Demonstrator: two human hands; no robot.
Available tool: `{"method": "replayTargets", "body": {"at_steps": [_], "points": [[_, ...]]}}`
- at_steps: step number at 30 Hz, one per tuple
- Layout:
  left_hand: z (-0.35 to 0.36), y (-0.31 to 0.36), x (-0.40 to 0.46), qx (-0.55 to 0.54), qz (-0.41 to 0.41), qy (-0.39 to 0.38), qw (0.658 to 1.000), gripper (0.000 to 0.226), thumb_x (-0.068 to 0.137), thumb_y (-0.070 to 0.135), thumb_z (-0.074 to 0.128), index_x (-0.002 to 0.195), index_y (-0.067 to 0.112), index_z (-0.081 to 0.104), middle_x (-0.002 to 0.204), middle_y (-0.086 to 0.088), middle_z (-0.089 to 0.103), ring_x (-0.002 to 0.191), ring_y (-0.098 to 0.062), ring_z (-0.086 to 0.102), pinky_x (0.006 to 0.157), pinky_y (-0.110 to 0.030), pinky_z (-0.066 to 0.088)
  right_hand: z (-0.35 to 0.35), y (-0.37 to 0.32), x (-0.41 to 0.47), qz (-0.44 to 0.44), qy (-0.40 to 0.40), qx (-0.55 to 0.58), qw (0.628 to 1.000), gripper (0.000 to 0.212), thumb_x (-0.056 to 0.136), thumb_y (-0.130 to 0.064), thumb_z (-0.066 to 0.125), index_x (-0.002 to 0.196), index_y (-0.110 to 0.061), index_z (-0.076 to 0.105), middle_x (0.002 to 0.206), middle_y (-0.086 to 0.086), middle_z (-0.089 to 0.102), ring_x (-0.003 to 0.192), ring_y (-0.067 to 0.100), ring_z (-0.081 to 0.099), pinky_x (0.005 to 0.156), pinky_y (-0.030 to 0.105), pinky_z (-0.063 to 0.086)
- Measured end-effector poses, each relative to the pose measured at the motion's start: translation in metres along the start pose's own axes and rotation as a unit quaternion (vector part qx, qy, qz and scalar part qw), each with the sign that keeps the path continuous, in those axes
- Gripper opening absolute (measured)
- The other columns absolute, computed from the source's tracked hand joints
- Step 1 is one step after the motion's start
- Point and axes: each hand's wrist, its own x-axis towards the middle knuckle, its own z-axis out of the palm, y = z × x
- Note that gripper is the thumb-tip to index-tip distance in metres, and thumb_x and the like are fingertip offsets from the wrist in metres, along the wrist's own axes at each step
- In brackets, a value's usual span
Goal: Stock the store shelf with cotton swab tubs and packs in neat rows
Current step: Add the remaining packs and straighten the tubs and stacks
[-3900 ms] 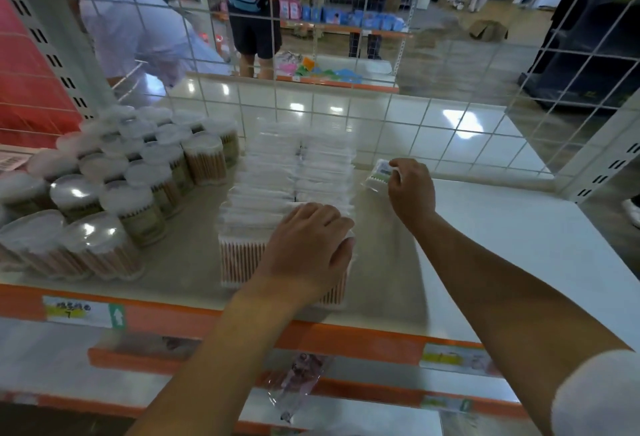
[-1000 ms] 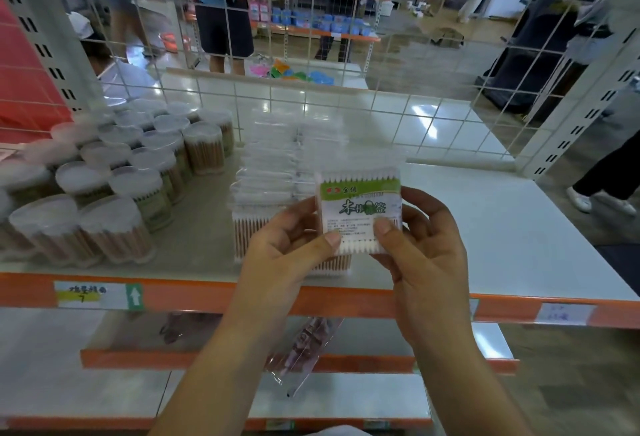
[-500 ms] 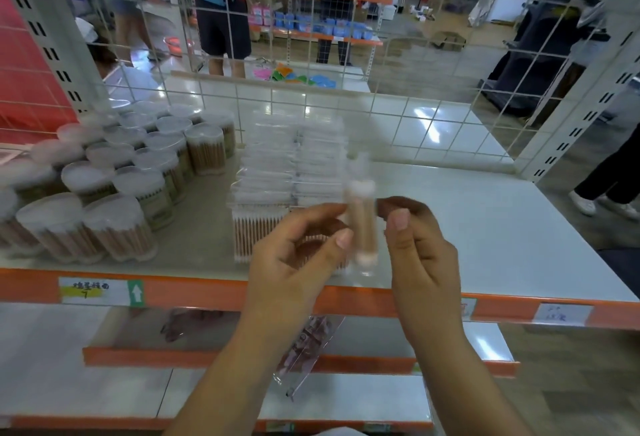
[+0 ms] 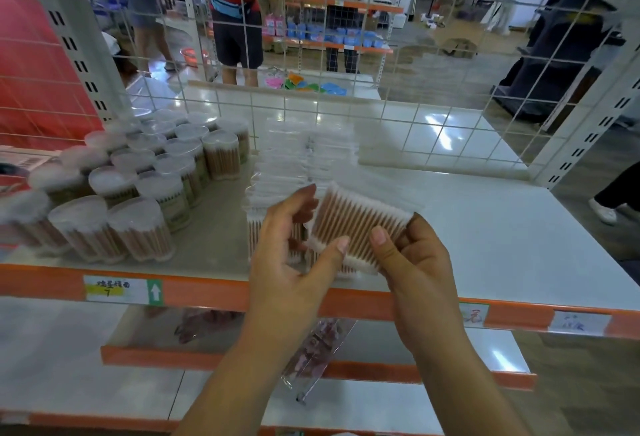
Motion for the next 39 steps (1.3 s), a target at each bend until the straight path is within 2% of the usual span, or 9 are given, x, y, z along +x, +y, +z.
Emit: {"method": "replayTargets", "body": {"at_steps": [7,11,14,19,24,27,31,34,39], "points": [[-0.025,-0.012,0.012,-0.001,-0.065,0.011,0.998,0.043,0.059,0.043,0.072,0.099,0.032,0.063,0.089,0.007,0.071,0.079,-0.012,0.065,0.071,-0.022,0.053,0.008,0.006,0.005,-0.035,-0.084,-0.135,0.987,0.019,0.076,-0.021,0.071,0.093,-0.016,0.065,0.084,-0.004,0.072,0.08,0.006,0.067,0.07,0.015,0.051],[-0.046,-0.028,0.012,0.042,-0.099,0.034,0.994,0.033,0.062,0.03,0.079,0.091,0.033,0.064,0.085,0.008,0.071,0.08,-0.014,0.066,0.075,-0.025,0.053,0.005,0.023,0.01,-0.157,-0.024,-0.382,0.91,0.029,0.078,-0.022,0.06,0.107,-0.023,0.062,0.105,-0.012,0.062,0.099,0.004,0.056,0.084,0.018,0.049],[-0.063,-0.048,0.01,0.097,-0.12,0.061,0.986,0.031,0.064,0.03,0.077,0.092,0.034,0.063,0.086,0.008,0.07,0.085,-0.019,0.067,0.08,-0.034,0.053,0.002,0.031,0.013,-0.163,-0.009,-0.415,0.895,0.035,0.082,-0.019,0.057,0.115,-0.028,0.058,0.116,-0.007,0.054,0.107,0.005,0.05,0.092,0.019,0.042],[-0.068,-0.063,0.007,0.242,-0.108,0.043,0.963,0.032,0.079,0.011,0.071,0.111,0.013,0.065,0.091,0.007,0.059,0.085,-0.013,0.059,0.067,-0.004,0.037,0.0,0.042,0.018,-0.164,0.002,-0.445,0.88,0.035,0.081,-0.018,0.055,0.115,-0.024,0.06,0.114,-0.013,0.049,0.109,0.007,0.047,0.091,0.01,0.031],[-0.065,-0.075,0.007,0.266,-0.1,0.053,0.957,0.045,0.075,0.005,0.073,0.118,0.007,0.059,0.102,-0.003,0.057,0.091,-0.019,0.058,0.07,-0.009,0.04,-0.005,0.055,0.018,-0.146,-0.005,-0.459,0.877,0.039,0.085,-0.008,0.062,0.115,-0.031,0.055,0.116,-0.023,0.036,0.116,0.004,0.037,0.092,0.007,0.024],[-0.061,-0.076,0.007,0.294,-0.088,0.056,0.95,0.062,0.075,0.004,0.072,0.132,0.01,0.047,0.123,-0.014,0.051,0.109,-0.029,0.053,0.089,-0.032,0.044,-0.009,0.064,0.02,-0.176,0.014,-0.477,0.861,0.039,0.08,-0.015,0.058,0.119,-0.021,0.059,0.123,-0.016,0.037,0.119,0.007,0.034,0.094,0.016,0.028],[-0.056,-0.07,0.016,0.364,0.022,0.04,0.93,0.08,0.065,-0.003,0.078,0.134,0.016,0.043,0.136,-0.023,0.042,0.124,-0.038,0.038,0.094,-0.037,0.031,-0.013,0.074,0.028,-0.197,-0.02,-0.525,0.828,0.049,0.08,-0.028,0.056,0.126,-0.035,0.041,0.141,-0.004,0.034,0.13,0.018,0.023,0.103,0.041,0.031],[-0.055,-0.075,0.022,0.424,0.088,-0.014,0.901,0.07,0.062,0.006,0.083,0.126,0.015,0.056,0.14,-0.019,0.042,0.127,-0.031,0.024,0.093,-0.047,0.027,-0.016,0.081,0.034,-0.203,-0.043,-0.581,0.787,0.047,0.082,-0.039,0.045,0.128,-0.035,0.038,0.146,0.01,0.036,0.134,0.025,0.014,0.104,0.048,0.025],[-0.049,-0.087,0.027,0.439,0.138,-0.066,0.886,0.05,0.066,0.019,0.067,0.115,0.012,0.063,0.122,-0.014,0.06,0.123,-0.026,0.036,0.099,-0.048,0.041,-0.008,0.082,0.04,-0.202,-0.013,-0.612,0.765,0.043,0.082,-0.037,0.043,0.118,-0.021,0.062,0.137,0.019,0.048,0.128,0.044,0.038,0.097,0.052,0.031]]}}
